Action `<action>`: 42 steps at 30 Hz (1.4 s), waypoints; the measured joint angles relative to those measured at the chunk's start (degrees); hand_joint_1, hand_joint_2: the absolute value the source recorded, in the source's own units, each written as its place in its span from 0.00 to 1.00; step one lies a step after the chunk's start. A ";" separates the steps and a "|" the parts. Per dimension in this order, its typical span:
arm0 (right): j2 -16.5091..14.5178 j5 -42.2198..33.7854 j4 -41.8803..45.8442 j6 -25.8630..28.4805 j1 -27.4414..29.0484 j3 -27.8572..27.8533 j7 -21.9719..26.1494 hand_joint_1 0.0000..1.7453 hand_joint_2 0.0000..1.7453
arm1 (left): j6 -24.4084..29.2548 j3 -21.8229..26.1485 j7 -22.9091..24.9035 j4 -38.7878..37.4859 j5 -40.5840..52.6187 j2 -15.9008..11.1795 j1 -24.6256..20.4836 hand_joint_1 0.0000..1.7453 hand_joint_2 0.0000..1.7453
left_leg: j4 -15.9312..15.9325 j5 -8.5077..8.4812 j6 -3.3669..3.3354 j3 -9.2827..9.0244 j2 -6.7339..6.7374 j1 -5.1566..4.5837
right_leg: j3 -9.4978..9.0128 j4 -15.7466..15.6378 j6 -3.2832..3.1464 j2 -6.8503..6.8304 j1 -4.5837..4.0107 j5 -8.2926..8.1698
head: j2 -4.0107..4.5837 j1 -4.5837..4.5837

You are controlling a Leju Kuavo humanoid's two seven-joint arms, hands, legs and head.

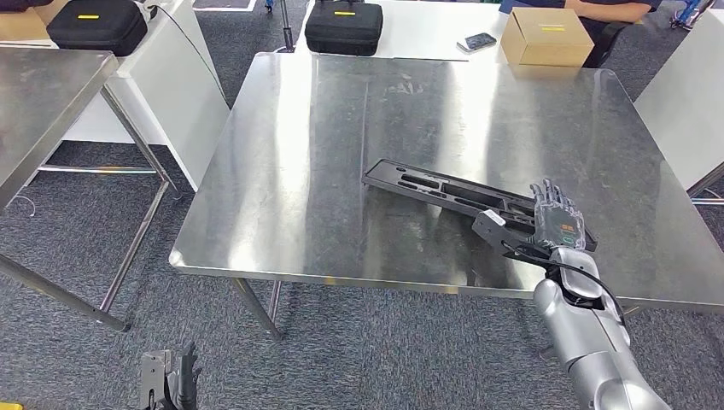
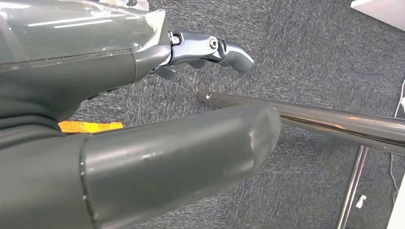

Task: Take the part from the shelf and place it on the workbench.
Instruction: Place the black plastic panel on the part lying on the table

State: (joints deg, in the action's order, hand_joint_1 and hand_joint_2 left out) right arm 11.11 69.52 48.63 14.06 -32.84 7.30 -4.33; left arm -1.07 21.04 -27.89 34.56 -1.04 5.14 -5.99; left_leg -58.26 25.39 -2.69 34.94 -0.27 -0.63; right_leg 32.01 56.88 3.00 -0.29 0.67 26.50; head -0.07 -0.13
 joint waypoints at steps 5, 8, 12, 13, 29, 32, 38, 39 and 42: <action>0.05 -2.98 0.05 -4.61 0.00 -1.63 1.20 0.00 0.00 | -0.57 -0.02 0.01 0.00 0.13 0.00 0.01 0.00 0.00 | 0.00 0.00 0.00 0.00 0.00 0.00 | 0.00 0.00 0.00 0.00 0.00 0.00 | 0.00 0.00; -0.03 -7.81 0.08 -12.75 -0.01 -2.80 2.44 0.00 0.00 | -1.16 -0.10 0.13 -0.02 0.47 -0.08 -0.09 0.00 0.00 | 0.00 0.00 0.00 0.00 0.00 0.00 | -0.01 0.00 0.00 0.00 0.00 0.00 | 0.00 0.00; 0.01 -11.00 0.53 -19.46 -0.65 -3.52 2.92 0.00 0.00 | -1.31 -0.41 0.27 -0.26 0.54 -0.39 -0.57 0.00 0.00 | 0.00 0.00 0.00 -0.01 0.01 0.00 | -0.01 0.00 0.00 0.00 0.00 0.00 | 0.00 -0.01; 0.03 -11.34 0.57 -20.15 -0.85 -3.59 2.95 0.00 0.00 | -1.32 -0.49 0.28 -0.32 0.54 -0.44 -0.70 0.00 0.00 | 0.00 0.00 0.00 -0.01 0.01 0.00 | -0.02 0.00 0.00 0.00 0.00 0.00 | 0.00 0.00; 0.73 -16.62 -0.12 -26.65 -7.89 4.12 4.17 0.00 0.00 | -1.13 -0.78 1.03 -0.46 -0.27 -0.92 -0.93 0.00 0.00 | 0.00 -0.01 0.00 0.00 0.01 0.00 | -0.03 0.01 0.00 0.01 0.00 0.00 | 0.00 0.00; 0.81 -17.14 0.08 -25.64 -8.84 5.35 4.34 0.00 0.00 | -1.05 -0.76 1.01 -0.44 -0.47 -0.92 -0.83 0.00 0.00 | 0.00 -0.01 0.00 0.01 0.00 0.00 | -0.03 0.01 0.00 0.00 0.00 0.00 | 0.00 -0.01; 1.60 -19.78 5.97 -23.42 -9.69 6.46 4.80 0.00 0.00 | -1.07 -0.14 0.81 -0.30 -0.77 -0.90 -0.20 0.00 0.00 | 0.00 -0.01 0.00 0.00 0.01 0.00 | -0.02 0.01 0.00 0.01 0.00 -0.01 | 0.00 -0.01; 1.80 -20.33 7.55 -22.98 -9.72 6.48 4.92 0.00 0.00 | -1.08 0.07 0.71 -0.24 -0.78 -0.89 -0.03 0.00 0.00 | 0.00 -0.01 0.00 0.00 0.01 0.00 | -0.02 0.01 0.00 0.01 0.00 0.00 | 0.00 -0.01; 2.56 -21.70 12.73 -22.05 -9.85 6.43 5.25 0.00 0.00 | -1.15 0.66 0.25 -0.01 -0.76 -0.86 0.49 0.00 0.00 | 0.00 -0.01 0.00 0.00 0.00 0.00 | 0.00 0.01 0.00 0.01 0.00 0.00 | 0.00 -0.01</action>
State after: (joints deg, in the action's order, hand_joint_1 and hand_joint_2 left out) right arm 13.68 47.81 61.36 -7.99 -42.69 13.74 0.92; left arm -2.22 21.70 -27.64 34.55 -1.80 4.28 -5.50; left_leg -58.26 25.39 -2.69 34.95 -0.27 -0.63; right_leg 32.00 56.89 3.00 -0.29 0.67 26.49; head -0.07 -0.14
